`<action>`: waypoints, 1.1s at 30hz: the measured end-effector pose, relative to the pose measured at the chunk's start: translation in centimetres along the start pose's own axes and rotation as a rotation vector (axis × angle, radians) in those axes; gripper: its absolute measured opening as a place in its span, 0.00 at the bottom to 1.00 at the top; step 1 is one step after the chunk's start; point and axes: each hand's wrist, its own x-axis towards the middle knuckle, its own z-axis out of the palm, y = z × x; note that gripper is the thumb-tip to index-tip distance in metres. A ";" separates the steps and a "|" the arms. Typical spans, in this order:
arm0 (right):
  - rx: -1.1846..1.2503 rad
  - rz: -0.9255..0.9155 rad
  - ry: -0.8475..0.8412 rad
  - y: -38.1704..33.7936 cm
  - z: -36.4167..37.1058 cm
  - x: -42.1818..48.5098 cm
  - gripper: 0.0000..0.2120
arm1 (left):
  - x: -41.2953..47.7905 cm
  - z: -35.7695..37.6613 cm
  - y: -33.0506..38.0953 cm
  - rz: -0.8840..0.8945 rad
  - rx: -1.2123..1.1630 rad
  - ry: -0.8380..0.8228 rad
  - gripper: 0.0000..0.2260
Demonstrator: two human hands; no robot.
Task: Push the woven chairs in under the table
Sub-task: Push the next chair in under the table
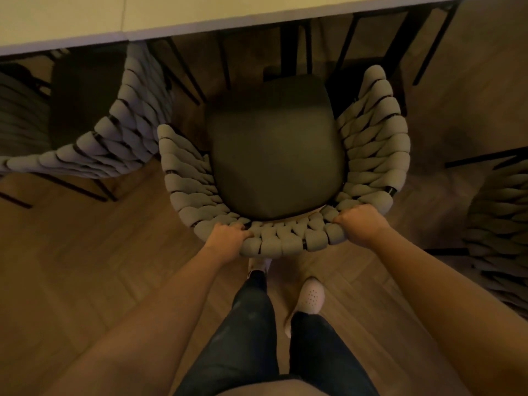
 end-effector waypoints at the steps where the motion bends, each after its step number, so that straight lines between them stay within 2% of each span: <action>1: 0.019 0.000 -0.006 -0.3 -0.1 0.4 0.08 | 0.0 -0.1 -0.7 0.006 0.009 -0.005 0.20; 11: 0.130 0.028 -0.046 -5.1 -2.2 3.3 0.08 | -0.2 -0.1 -7.5 0.033 0.070 -0.043 0.22; 16: 0.081 0.018 0.012 -6.1 -4.3 3.6 0.06 | -0.6 0.7 -9.3 0.048 0.029 -0.015 0.22; 20: 0.036 0.043 -0.002 -5.9 -6.1 4.5 0.07 | -0.6 0.5 -10.1 0.045 -0.023 0.009 0.23; 25: 0.177 0.146 -0.045 -3.5 -5.0 6.7 0.13 | 1.0 -0.6 -10.3 0.054 -0.046 0.053 0.21; 28: 0.069 0.154 -0.045 -2.9 -5.9 8.0 0.13 | 2.1 -1.6 -10.9 0.063 -0.033 0.059 0.20; 33: 0.085 0.076 0.024 -2.0 -7.3 8.9 0.16 | 3.6 -4.2 -12.9 0.089 0.032 0.074 0.20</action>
